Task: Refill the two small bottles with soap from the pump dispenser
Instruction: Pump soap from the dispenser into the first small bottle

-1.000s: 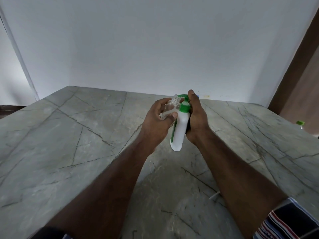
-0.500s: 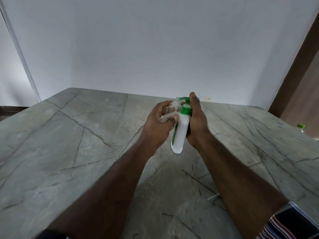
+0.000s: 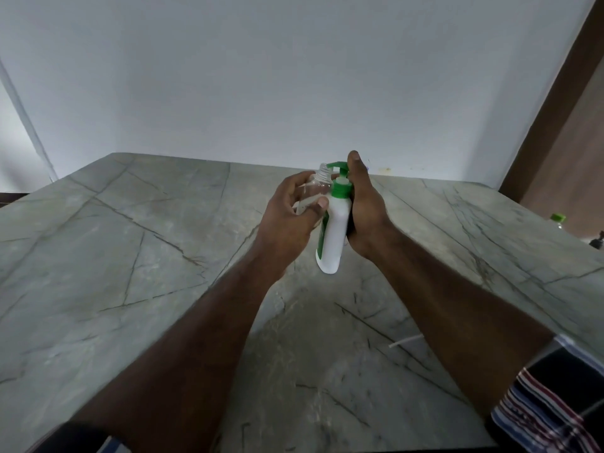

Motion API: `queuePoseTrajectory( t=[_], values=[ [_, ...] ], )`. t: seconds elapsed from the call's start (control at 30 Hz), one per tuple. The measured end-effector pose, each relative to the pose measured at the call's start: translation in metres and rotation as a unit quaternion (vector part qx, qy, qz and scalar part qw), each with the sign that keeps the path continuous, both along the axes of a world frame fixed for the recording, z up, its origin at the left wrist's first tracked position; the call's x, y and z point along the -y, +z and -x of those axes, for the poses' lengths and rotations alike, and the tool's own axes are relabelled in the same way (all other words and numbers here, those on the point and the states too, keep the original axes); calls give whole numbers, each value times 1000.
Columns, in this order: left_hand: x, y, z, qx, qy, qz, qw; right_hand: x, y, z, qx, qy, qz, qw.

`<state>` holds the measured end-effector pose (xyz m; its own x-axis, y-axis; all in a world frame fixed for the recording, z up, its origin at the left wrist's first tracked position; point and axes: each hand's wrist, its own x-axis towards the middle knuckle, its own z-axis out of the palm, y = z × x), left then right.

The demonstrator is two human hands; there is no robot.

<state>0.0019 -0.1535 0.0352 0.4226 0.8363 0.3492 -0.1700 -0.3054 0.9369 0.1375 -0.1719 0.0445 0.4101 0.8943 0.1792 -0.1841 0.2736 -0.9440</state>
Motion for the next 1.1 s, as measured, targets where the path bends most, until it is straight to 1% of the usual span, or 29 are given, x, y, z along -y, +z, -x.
queuePoseTrajectory(
  t=[0.17, 0.37, 0.57, 1.0, 1.1],
  values=[
    [0, -3, -5, -25, 17, -20, 999, -1, 0, -13, 33, 29, -3, 999],
    [0, -5, -9, -36, 24, -31, 999, -10, -8, -13, 11, 50, 0, 999],
    [-3, -3, -4, -16, 25, -38, 999, -18, -11, -7, -37, 77, -29, 996],
    [-4, -4, -2, -2, 39, -51, 998, -16, -4, 3, -78, 56, -41, 995],
    [-5, -5, -3, 12, 41, -48, 998, -17, -3, 2, -74, 54, -26, 995]
  ],
)
